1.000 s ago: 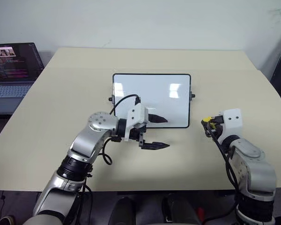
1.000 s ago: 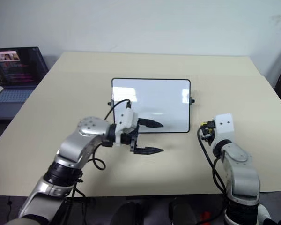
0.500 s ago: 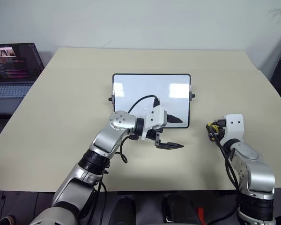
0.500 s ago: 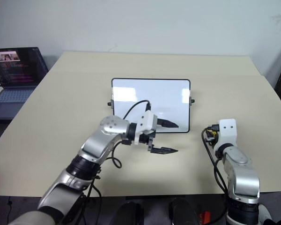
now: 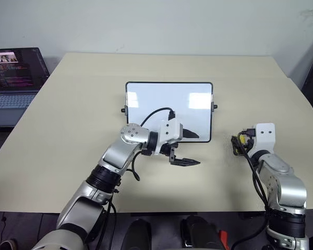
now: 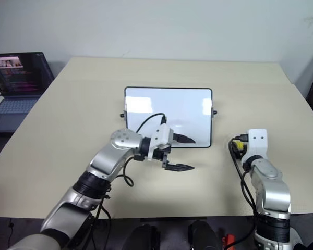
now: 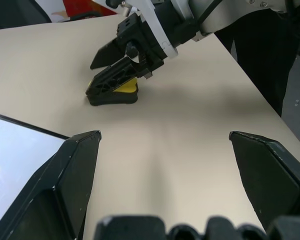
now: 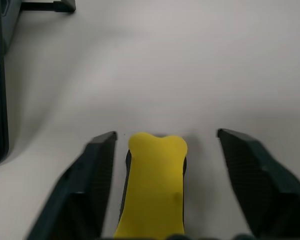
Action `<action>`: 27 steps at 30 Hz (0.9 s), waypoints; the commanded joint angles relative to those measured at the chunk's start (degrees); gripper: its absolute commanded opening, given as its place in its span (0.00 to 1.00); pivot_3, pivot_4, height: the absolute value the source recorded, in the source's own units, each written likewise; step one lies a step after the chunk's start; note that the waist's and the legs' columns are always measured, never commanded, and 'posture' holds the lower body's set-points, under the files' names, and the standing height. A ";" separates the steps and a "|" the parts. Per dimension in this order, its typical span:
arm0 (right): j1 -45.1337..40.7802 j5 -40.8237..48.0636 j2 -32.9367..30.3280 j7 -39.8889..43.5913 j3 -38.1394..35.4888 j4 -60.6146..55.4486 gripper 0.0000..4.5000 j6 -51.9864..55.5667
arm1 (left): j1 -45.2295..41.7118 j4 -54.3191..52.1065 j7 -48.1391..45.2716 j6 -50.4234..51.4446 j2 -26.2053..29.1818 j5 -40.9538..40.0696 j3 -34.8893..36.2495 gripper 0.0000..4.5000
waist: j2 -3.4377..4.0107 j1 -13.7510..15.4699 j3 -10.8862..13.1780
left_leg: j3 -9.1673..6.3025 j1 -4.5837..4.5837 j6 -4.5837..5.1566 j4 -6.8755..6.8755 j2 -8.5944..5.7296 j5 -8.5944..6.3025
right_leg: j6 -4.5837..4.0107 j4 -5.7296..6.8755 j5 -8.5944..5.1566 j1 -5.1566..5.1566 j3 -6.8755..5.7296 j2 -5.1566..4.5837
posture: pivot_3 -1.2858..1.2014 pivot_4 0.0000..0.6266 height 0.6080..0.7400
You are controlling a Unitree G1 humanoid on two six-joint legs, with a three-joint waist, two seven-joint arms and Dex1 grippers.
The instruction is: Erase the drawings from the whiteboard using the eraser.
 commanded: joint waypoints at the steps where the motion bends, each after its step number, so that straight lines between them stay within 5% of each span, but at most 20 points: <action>1: -0.56 1.23 -0.97 -0.50 -1.68 -0.25 0.99 -1.96 | 1.23 -2.34 0.42 -1.24 0.84 -0.49 1.70 1.00 | 0.01 -0.08 0.00 | 0.00 0.00 0.00 0.00 0.00 0.00 | 0.00 0.00 0.00 0.00 0.00 0.00 | 0.52 0.24 1.00; 7: 1.24 5.32 -0.57 2.32 -1.18 -8.47 0.99 -8.29 | 9.45 -11.62 9.54 3.60 0.47 -4.96 9.47 1.00 | 0.04 -0.19 0.02 | 0.00 0.01 0.00 -0.01 0.11 0.00 | 0.00 0.02 0.00 -0.01 0.03 0.00 | 0.52 0.24 1.00; 15: 18.95 5.02 0.06 4.23 0.67 -22.77 0.99 -21.55 | 30.82 -29.32 32.82 9.91 -4.23 -8.04 25.84 1.00 | 0.06 0.09 -0.02 | -0.08 0.02 -0.02 -0.02 0.13 -0.02 | 0.04 0.01 -0.04 0.05 -0.06 -0.38 | 0.52 0.24 1.00; 21: 32.11 7.18 6.30 5.64 -0.40 -15.29 0.99 -40.19 | 43.11 -33.01 49.78 1.63 -10.05 1.23 32.80 1.00 | 0.00 0.20 -0.06 | -0.05 0.14 -0.03 0.01 0.04 -0.03 | 0.05 -0.02 -0.05 0.17 -0.09 -0.57 | 0.52 0.24 1.00; 27: 31.54 9.13 4.92 10.26 -0.18 -5.14 0.99 -51.26 | 47.47 -30.06 57.99 -6.22 -11.20 7.01 36.52 1.00 | -0.06 0.18 -0.10 | 0.06 0.36 0.00 0.08 0.05 0.01 | -0.22 0.02 -0.12 0.28 0.00 -0.58 | 0.52 0.24 1.00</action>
